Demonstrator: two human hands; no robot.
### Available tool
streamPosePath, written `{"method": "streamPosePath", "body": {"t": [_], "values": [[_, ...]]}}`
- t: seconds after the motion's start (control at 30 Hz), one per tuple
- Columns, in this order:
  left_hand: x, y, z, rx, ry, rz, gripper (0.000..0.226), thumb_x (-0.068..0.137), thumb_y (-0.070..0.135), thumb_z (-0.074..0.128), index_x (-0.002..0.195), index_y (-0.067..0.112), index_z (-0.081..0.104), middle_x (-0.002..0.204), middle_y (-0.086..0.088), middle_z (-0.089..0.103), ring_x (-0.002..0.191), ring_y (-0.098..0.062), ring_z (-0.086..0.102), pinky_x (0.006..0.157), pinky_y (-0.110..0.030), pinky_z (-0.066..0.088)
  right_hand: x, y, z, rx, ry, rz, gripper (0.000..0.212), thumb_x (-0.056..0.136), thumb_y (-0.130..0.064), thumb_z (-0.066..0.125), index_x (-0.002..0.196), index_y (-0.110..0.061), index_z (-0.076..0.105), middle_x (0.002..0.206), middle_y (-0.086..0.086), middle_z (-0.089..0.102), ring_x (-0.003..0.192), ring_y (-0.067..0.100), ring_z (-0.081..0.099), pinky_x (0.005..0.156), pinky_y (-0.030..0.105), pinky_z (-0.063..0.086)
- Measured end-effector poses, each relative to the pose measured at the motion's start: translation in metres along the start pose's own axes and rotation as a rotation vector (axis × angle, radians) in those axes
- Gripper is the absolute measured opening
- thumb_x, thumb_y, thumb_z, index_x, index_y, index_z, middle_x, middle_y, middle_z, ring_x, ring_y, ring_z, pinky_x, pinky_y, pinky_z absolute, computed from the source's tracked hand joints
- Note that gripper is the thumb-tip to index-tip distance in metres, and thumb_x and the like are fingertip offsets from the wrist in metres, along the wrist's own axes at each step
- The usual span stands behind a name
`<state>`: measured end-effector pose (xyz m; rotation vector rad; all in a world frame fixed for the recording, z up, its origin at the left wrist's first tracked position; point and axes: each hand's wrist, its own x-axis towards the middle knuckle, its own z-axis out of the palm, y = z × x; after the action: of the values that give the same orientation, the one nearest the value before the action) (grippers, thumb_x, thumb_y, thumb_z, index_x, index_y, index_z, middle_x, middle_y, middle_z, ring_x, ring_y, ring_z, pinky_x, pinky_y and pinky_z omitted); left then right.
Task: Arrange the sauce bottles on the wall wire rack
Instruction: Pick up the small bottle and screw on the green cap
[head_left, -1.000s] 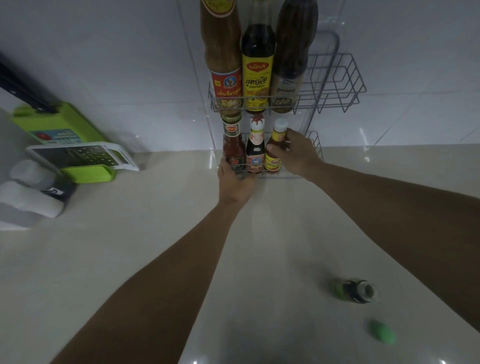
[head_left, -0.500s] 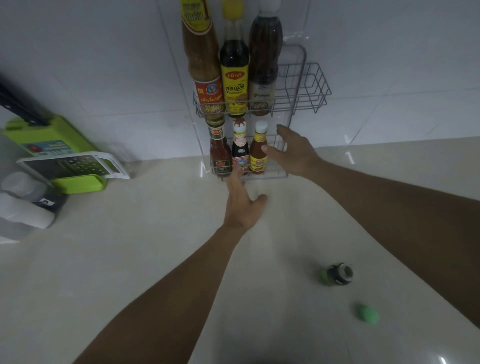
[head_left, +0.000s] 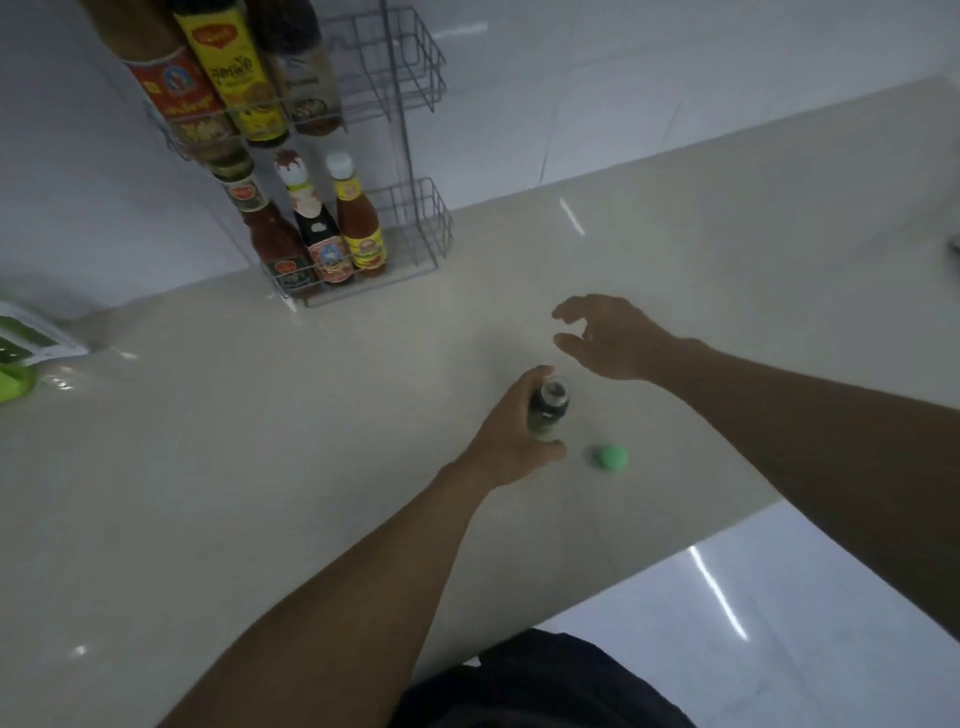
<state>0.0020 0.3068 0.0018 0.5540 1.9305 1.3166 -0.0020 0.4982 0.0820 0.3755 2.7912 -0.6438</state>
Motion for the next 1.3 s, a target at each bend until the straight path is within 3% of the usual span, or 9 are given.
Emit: {"method": "streamPosePath", "body": {"t": [0.13,0.3,0.4,0.53,0.7,0.8,0.9,1.03,1.3], "values": [[0.0,-0.002,0.025,-0.01,0.208,0.055,0.051,0.082,0.0,0.068,0.129,0.016,0.057,0.12,-0.001,0.064,0.099,-0.003,0.056,0.085,-0.01,0.04,-0.046,0.04,0.03,-0.072,-0.093,0.102,0.035,0.095,-0.042,0.057,0.125,-0.024,0.059,0.123,0.003,0.06,0.101,0.019,0.055,0.096,0.032,0.043],[0.005,-0.005,0.037,0.007,0.269,0.058,0.039,0.085,0.0,0.067,0.115,0.02,0.055,0.118,-0.012,0.063,0.104,-0.017,0.057,0.078,0.002,0.036,-0.084,0.055,0.07,-0.026,-0.199,0.198,0.052,0.077,-0.062,0.07,0.112,-0.025,0.059,0.108,0.002,0.048,0.096,0.024,0.053,0.092,0.035,0.047],[0.007,0.0,0.036,-0.033,0.212,0.002,0.034,0.09,0.001,0.064,0.119,0.009,0.049,0.113,-0.015,0.059,0.098,-0.018,0.055,0.077,-0.008,0.04,-0.093,0.058,0.09,-0.035,-0.25,0.157,0.051,0.073,-0.044,0.082,0.111,-0.019,0.061,0.104,0.003,0.045,0.101,0.027,0.054,0.088,0.03,0.045],[0.0,0.007,0.025,-0.05,0.18,-0.074,0.031,0.088,0.003,0.061,0.115,0.009,0.048,0.093,-0.005,0.055,0.086,-0.022,0.053,0.075,-0.032,0.043,-0.086,0.051,0.085,0.049,-0.147,0.174,0.036,0.08,-0.031,0.079,0.11,-0.016,0.066,0.112,0.006,0.064,0.106,0.026,0.058,0.08,0.026,0.04],[-0.015,0.029,0.005,-0.016,0.315,-0.115,0.03,0.072,0.02,0.064,0.1,0.017,0.055,0.084,0.004,0.059,0.079,-0.02,0.057,0.07,-0.032,0.044,-0.06,0.016,0.035,0.567,-0.03,0.221,0.017,0.079,-0.015,0.08,0.088,-0.023,0.069,0.087,0.009,0.07,0.075,0.021,0.064,0.069,0.029,0.049],[-0.021,0.048,-0.008,-0.004,0.409,-0.087,0.02,0.07,0.019,0.069,0.083,0.022,0.054,0.076,0.004,0.058,0.069,-0.016,0.055,0.062,-0.029,0.042,-0.045,-0.016,-0.002,0.907,-0.027,0.164,0.015,0.083,0.002,0.072,0.093,-0.009,0.072,0.086,0.016,0.07,0.075,0.023,0.067,0.072,0.028,0.056],[-0.027,0.06,-0.02,0.062,0.52,-0.081,0.024,0.072,0.018,0.07,0.07,0.026,0.047,0.066,0.008,0.053,0.058,-0.011,0.049,0.053,-0.026,0.034,-0.031,-0.047,-0.033,1.064,-0.089,0.097,0.019,0.084,0.004,0.071,0.102,-0.001,0.072,0.096,0.021,0.07,0.082,0.023,0.071,0.074,0.026,0.058],[-0.036,0.071,-0.034,0.158,0.625,-0.111,0.019,0.071,0.026,0.068,0.073,0.025,0.05,0.069,0.004,0.058,0.062,-0.019,0.054,0.057,-0.028,0.04,-0.017,-0.08,-0.06,0.986,-0.259,-0.026,0.027,0.081,0.004,0.075,0.108,0.003,0.071,0.104,0.021,0.073,0.096,0.026,0.073,0.083,0.032,0.06],[-0.044,0.078,-0.059,0.296,0.709,-0.15,0.02,0.076,0.03,0.067,0.092,0.02,0.061,0.087,-0.001,0.07,0.079,-0.027,0.065,0.069,-0.034,0.053,0.0,-0.126,-0.078,0.531,-0.324,-0.2,0.031,0.076,-0.002,0.081,0.107,-0.004,0.075,0.099,0.015,0.075,0.091,0.023,0.075,0.083,0.033,0.061]]}}
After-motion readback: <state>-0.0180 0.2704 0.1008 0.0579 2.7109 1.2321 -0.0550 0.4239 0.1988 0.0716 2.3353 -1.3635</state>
